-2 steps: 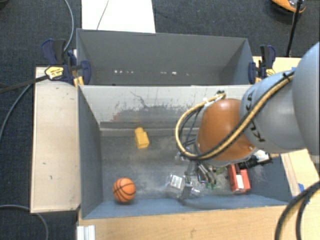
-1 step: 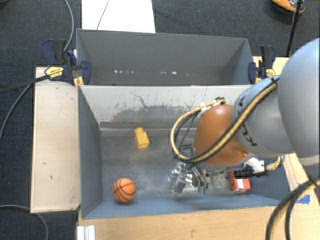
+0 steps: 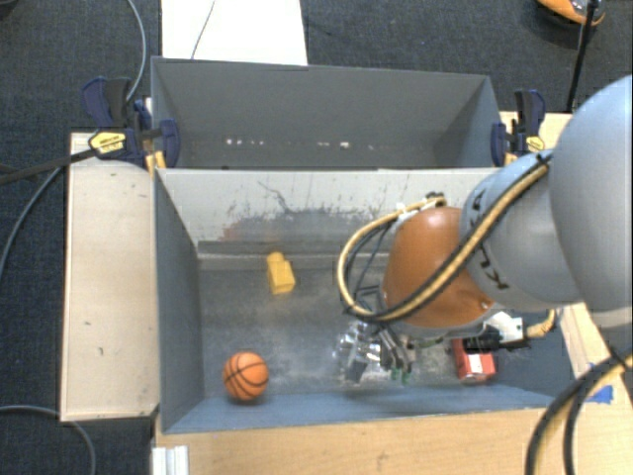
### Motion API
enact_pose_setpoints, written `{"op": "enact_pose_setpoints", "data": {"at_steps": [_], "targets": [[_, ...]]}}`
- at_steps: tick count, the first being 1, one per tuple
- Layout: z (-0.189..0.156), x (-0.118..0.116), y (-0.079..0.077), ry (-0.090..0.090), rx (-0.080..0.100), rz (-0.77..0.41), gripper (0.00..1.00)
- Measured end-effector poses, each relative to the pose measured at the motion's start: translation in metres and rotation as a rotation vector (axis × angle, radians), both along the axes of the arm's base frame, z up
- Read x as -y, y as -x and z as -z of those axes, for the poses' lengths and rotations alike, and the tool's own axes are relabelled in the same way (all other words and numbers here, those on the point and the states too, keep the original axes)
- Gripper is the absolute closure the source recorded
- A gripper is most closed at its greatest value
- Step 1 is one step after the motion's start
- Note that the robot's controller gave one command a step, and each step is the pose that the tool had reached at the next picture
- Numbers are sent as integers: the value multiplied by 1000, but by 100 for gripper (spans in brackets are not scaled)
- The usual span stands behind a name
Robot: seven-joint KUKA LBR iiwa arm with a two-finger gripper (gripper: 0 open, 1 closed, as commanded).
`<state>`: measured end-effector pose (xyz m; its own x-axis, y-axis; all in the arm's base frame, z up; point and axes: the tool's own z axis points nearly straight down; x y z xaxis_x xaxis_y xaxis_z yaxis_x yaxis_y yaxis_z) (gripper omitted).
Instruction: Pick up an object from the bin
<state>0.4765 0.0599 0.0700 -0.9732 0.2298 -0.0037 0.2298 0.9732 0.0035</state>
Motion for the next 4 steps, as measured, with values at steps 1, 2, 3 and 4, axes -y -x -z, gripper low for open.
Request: {"op": "enact_pose_setpoints", "data": {"at_steps": [1, 2, 3, 4], "targets": [[-3, 0, 1, 0, 0, 1, 100], [-18, 0, 2, 0, -4, 1, 100], [-44, 0, 0, -1, 3, 5, 100], [-43, 0, 0, -1, 1, 5, 100]]}}
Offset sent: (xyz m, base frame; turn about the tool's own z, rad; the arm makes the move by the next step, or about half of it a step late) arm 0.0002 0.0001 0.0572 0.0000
